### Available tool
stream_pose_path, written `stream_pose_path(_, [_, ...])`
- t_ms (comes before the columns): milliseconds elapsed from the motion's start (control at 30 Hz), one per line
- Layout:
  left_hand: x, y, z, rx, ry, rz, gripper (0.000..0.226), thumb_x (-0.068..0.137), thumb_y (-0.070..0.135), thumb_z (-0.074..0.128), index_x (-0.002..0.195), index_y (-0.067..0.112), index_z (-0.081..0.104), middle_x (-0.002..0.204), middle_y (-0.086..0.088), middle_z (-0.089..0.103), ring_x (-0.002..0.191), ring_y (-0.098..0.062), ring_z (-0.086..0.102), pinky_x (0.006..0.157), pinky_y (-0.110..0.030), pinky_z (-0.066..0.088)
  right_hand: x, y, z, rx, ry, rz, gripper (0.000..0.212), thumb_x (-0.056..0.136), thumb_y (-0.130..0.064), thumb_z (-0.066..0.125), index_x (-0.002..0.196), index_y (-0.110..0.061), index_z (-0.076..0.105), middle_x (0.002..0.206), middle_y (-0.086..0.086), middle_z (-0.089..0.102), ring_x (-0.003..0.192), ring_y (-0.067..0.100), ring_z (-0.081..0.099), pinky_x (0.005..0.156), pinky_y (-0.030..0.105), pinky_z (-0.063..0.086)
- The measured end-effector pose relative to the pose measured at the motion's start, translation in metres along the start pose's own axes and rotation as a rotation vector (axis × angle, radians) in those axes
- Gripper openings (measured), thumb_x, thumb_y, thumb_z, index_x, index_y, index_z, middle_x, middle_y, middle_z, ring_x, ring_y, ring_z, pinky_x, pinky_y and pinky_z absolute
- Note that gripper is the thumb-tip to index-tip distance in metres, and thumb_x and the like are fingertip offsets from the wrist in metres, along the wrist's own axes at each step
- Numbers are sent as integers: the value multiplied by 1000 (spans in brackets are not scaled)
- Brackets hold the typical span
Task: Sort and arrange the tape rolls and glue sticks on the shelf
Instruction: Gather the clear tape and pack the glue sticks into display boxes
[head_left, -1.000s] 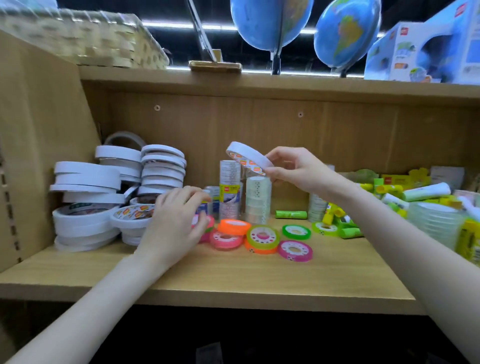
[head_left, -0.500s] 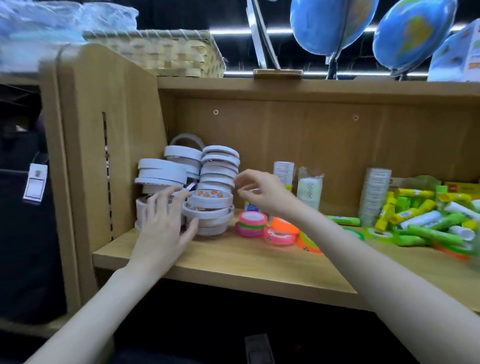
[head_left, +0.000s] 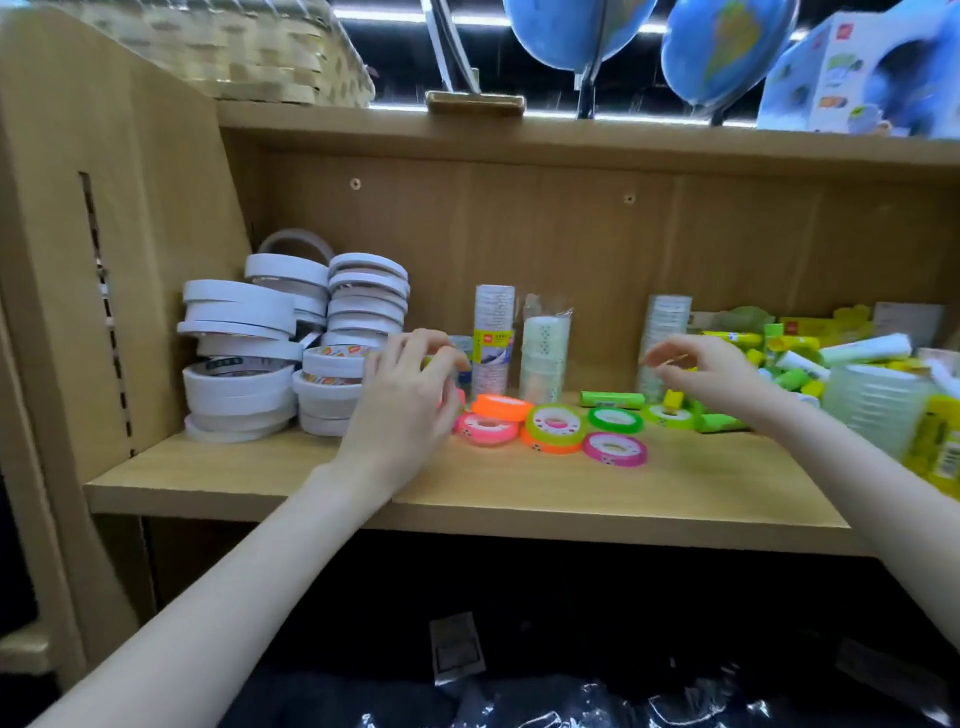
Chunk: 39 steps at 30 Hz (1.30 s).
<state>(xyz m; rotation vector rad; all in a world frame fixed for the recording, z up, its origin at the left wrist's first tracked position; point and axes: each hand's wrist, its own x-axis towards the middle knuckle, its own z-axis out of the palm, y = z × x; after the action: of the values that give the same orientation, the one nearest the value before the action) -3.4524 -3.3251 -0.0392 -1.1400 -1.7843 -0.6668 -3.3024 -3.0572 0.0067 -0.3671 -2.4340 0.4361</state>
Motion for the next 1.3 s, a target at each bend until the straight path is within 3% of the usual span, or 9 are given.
stream_pose_path(200, [42,58,51,-185,-138,108,38,81,28,34,101,11,62,103,-8,57,96,-24,48,79,-37,42,-17,31,-53,-174,118,33,23,86,1,54,105,-6,66,104,9,66,100,24,60,78,25,38])
stream_pose_path(300, [61,89,79,-225,-402,97,36,92,32,43,122,16,54,122,-6,49,114,-25,45,97,-35,36,-18,47,-60,-347,-67,62,34,88,-5,54,122,-10,57,123,10,59,115,26,54,89,28,39])
stream_pose_path(433, [72,113,107,-48,-826,136,66,90,57,43,141,17,34,143,-8,38,131,-27,37,104,-35,32,-11,67,-31,-667,-334,114,57,89,-3,45,141,-22,34,138,11,41,126,30,42,99,36,39])
stream_pose_path(600, [72,111,122,-111,-974,141,70,86,64,43,140,20,37,145,-2,41,131,-23,40,104,-33,36,-11,89,-11,-929,-357,59,55,91,3,36,139,-23,33,134,10,36,122,32,38,90,41,38])
stream_pose_path(833, [97,107,128,-237,-804,77,46,93,42,48,131,17,44,130,-6,48,121,-21,45,100,-32,37,-10,95,2,-634,-343,-132,43,91,-2,36,131,-15,43,124,10,41,111,26,34,95,32,27])
stream_pose_path(1000, [113,105,149,-78,-1007,49,41,97,32,42,136,18,41,134,-10,46,123,-25,44,98,-31,35,-14,99,-2,-289,-197,-122,31,82,-9,55,111,-10,45,104,2,39,95,15,30,77,23,24])
stream_pose_path(1133, [120,104,160,-41,-997,31,27,95,16,40,118,17,55,125,-11,55,116,-26,49,91,-31,38,-12,83,-11,187,54,15,19,84,-5,56,84,-19,44,77,-4,45,69,7,40,64,22,32])
stream_pose_path(1200, [121,102,163,-28,-1004,13,25,91,11,43,112,18,55,120,-11,58,112,-27,52,88,-32,42,-10,76,-18,317,96,134,18,87,-13,54,90,-25,40,75,-9,47,70,5,43,63,19,34])
stream_pose_path(1300, [125,103,161,-50,-971,3,19,88,11,48,103,18,57,116,-5,59,110,-23,51,81,-29,40,-7,75,-24,298,68,259,34,86,-24,54,110,-30,31,94,-5,54,92,13,48,74,25,37])
